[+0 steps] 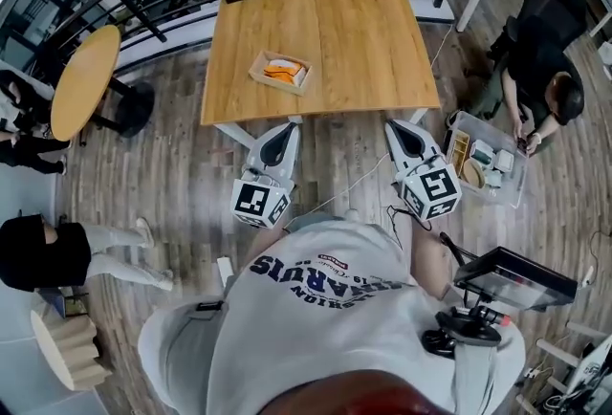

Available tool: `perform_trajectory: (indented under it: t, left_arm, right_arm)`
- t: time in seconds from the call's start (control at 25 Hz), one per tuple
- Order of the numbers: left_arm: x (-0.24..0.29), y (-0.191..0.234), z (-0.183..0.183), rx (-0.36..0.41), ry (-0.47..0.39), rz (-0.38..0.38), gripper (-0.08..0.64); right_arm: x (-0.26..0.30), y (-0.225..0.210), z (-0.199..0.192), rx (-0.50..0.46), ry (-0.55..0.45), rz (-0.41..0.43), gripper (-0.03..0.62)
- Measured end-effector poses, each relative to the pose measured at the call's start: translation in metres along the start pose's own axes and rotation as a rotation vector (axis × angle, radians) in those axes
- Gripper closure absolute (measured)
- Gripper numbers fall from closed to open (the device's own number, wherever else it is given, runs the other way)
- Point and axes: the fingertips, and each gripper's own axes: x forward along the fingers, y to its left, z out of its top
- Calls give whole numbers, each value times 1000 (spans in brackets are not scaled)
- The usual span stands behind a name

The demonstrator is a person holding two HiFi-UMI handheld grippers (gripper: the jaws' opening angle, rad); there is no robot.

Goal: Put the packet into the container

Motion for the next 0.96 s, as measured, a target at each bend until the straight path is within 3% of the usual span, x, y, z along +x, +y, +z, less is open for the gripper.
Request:
perform_trajectory:
  t: [0.2,0.4,0.64,0.96]
  left_arm:
    - [-36,-7,10,-18,-31,-26,561]
    - [-66,-8,-6,-118,5,-81,561]
    - [-95,-25,-11,-68,32,-165,561]
    - [-135,-38,13,-34,-2,-134,561]
  right_arm:
    - [-13,35,-7,36,39,-4,588]
    - [0,74,-15,87,82,11,588]
    - [-19,114,-20,49,103,-30,588]
    - [-43,127,-21,0,137,-50,588]
